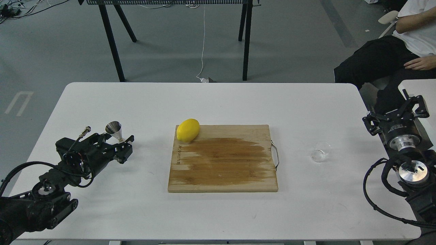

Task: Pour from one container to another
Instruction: 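Grasp the metal jigger with the left gripper and lift it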

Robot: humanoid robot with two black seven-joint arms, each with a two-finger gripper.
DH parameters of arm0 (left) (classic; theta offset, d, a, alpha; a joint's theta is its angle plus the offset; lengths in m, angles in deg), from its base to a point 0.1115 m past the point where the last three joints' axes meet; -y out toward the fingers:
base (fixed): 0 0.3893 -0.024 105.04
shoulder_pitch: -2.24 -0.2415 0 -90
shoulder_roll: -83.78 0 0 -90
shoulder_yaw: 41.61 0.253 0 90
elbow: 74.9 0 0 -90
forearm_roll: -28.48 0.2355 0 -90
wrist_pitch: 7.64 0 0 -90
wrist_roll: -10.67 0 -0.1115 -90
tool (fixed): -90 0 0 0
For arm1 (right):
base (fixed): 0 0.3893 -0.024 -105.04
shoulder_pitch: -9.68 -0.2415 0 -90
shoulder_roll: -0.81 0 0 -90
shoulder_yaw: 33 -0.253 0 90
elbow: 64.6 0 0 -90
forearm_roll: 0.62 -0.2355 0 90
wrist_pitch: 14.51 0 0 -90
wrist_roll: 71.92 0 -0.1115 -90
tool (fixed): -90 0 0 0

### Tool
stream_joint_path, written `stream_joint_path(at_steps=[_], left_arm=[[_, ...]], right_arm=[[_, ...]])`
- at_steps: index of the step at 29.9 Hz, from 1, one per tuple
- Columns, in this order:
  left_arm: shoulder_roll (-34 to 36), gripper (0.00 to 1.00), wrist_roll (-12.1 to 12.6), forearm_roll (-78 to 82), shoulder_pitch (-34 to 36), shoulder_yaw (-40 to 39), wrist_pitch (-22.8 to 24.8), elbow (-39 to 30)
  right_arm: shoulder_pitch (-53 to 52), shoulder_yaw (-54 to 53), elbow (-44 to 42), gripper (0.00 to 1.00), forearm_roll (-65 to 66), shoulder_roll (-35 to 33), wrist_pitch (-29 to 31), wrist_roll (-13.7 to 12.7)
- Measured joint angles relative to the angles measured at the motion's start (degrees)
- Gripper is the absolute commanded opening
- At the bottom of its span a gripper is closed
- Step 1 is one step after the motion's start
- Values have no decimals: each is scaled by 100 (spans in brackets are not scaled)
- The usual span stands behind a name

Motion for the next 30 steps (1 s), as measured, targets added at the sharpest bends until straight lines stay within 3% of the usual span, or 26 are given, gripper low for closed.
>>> stream_joint_path(at_steps=[10, 17, 25, 30], left_arm=[[-16, 24, 26, 15, 46, 66, 1, 9], [-16, 12, 25, 37, 59, 81, 1, 11], [110, 11, -12, 21, 220, 29, 1, -191], [406, 9, -14, 46, 506, 59, 1, -957]], right_arm=[[-2, -20, -1, 100, 0, 48, 0, 0], [-2, -30, -2, 100, 0, 48, 0, 0], [-2, -30, -3, 100, -1, 43, 0, 0], [-1, -30, -1, 100, -2, 28, 0, 0]])
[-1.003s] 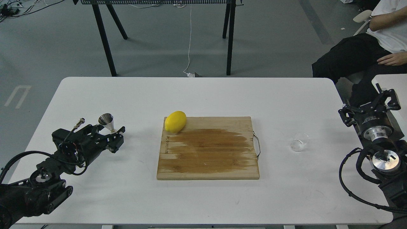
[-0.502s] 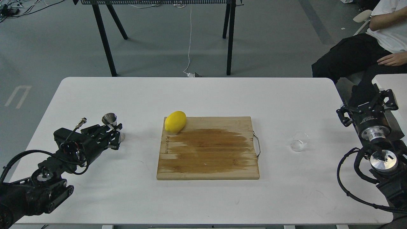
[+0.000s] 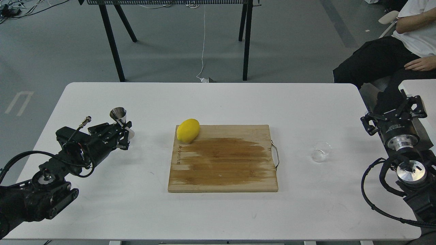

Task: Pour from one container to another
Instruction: 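Grasp the metal jigger with the left gripper and lift it, then carry the jigger over the board and set it down near the lemon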

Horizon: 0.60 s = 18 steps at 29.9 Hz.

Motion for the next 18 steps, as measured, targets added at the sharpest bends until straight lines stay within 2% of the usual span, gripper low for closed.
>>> stream_joint_path(at_steps=[6, 11, 18], left_arm=[[-279, 8, 22, 148, 679, 48, 0, -363], [-821, 8, 74, 1115, 1285, 377, 0, -381], [-1601, 7, 120, 1392, 1446, 838, 98, -315]], right_arm=[[6, 0, -1, 100, 0, -16, 0, 0], [82, -13, -7, 100, 0, -58, 0, 0], [157, -48, -66, 100, -6, -65, 0, 8]])
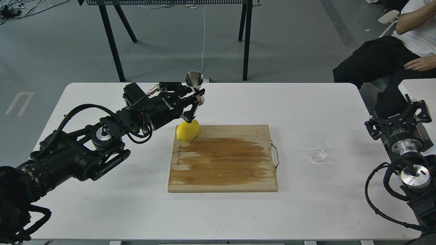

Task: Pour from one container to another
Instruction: 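Carry the jigger over the board and set it down near the lemon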

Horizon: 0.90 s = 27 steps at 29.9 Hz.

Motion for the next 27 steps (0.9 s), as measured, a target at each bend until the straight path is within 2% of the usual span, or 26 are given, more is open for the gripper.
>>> stream_joint_path(at_steps=[6, 11, 17, 21, 27], left_arm=[[-474, 8, 185, 2, -285, 509, 4, 32], [-593, 8, 217, 2, -593, 769, 4, 141], [-614, 10, 232, 2, -722, 797, -1, 467], [-637, 18, 233, 0, -731, 773, -5, 518], [-794, 21, 253, 0, -797, 773, -2, 602]], right_arm=[[2, -12, -6, 100, -1, 0, 0, 0], [4, -22, -5, 100, -1, 10, 0, 7], [8, -23, -5, 100, -1, 23, 0, 10], [12, -23, -10, 100, -1, 28, 0, 10], [23, -22, -89, 100, -1, 60, 0, 7]])
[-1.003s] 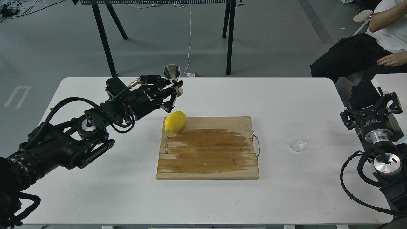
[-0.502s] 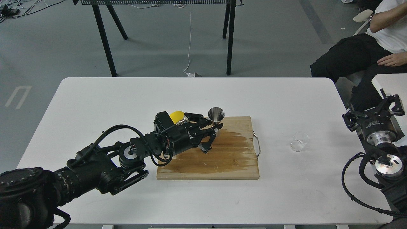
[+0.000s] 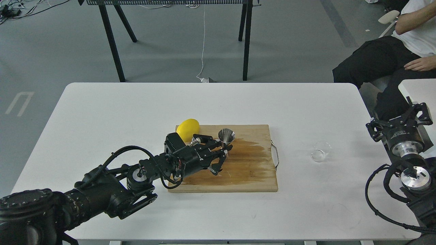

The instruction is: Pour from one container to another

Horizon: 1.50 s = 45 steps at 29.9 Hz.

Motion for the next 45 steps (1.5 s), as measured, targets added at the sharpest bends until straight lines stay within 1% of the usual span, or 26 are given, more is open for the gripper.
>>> stream_joint_path(at_steps=[2, 4, 5, 7, 9, 12, 15, 18, 21, 25, 27, 29, 31, 35, 38, 41, 45], left_arm=[[-69, 25, 3, 0, -57, -9, 3, 70], [-140, 38, 5, 0, -79, -19, 4, 120], [-160, 41, 5, 0, -83, -21, 4, 128], [-188, 44, 6, 0, -86, -28, 4, 141], [-209, 51, 6, 0, -87, -31, 4, 143], [-222, 54, 18, 0, -87, -38, 5, 144], [-221, 58, 118, 0, -80, -40, 6, 142], [-202, 65, 194, 0, -72, -42, 6, 124], [-175, 73, 206, 0, -72, -42, 3, 79], [-48, 77, 168, 0, -74, -42, -27, 17], [110, 81, 152, 0, -89, -43, -33, -115], [266, 83, 147, 0, -169, -44, -34, -362], [392, 83, 157, 0, -314, -50, -32, -558], [630, 84, 167, 0, -435, -119, -30, -682], [919, 87, 146, 0, -511, -351, -79, -844], [1394, 87, 145, 0, -711, -683, -90, -1534], [2119, 89, 136, -281, -957, -936, 104, -2709]], right_arm=[[3, 5, -28, 100, 0, 3, 0, -2], [4, 7, -86, 100, 0, 3, 0, -5], [4, 8, -103, 100, 0, 3, 0, -5], [5, 8, -121, 100, 0, 3, 0, -5], [5, 8, -125, 100, 0, 3, 0, -5], [9, 8, -126, 100, 0, 3, 0, -5], [14, 9, -126, 100, 0, 3, 0, -4], [21, 8, -127, 100, 0, 3, 0, -3], [30, 8, -127, 100, 0, 3, 0, -1], [32, 9, -127, 100, 0, 3, 0, 0], [36, 9, -127, 100, 0, 3, 0, 0], [44, 8, -126, 100, 0, 3, 0, 0], [65, 8, -127, 100, 0, 3, 0, 1], [82, 8, -128, 100, 0, -1, 0, 3], [100, 8, -127, 100, 0, 0, 0, 3], [124, 5, -126, 100, 0, -40, 0, 3], [140, -9, -127, 100, 0, -172, 0, 3]])
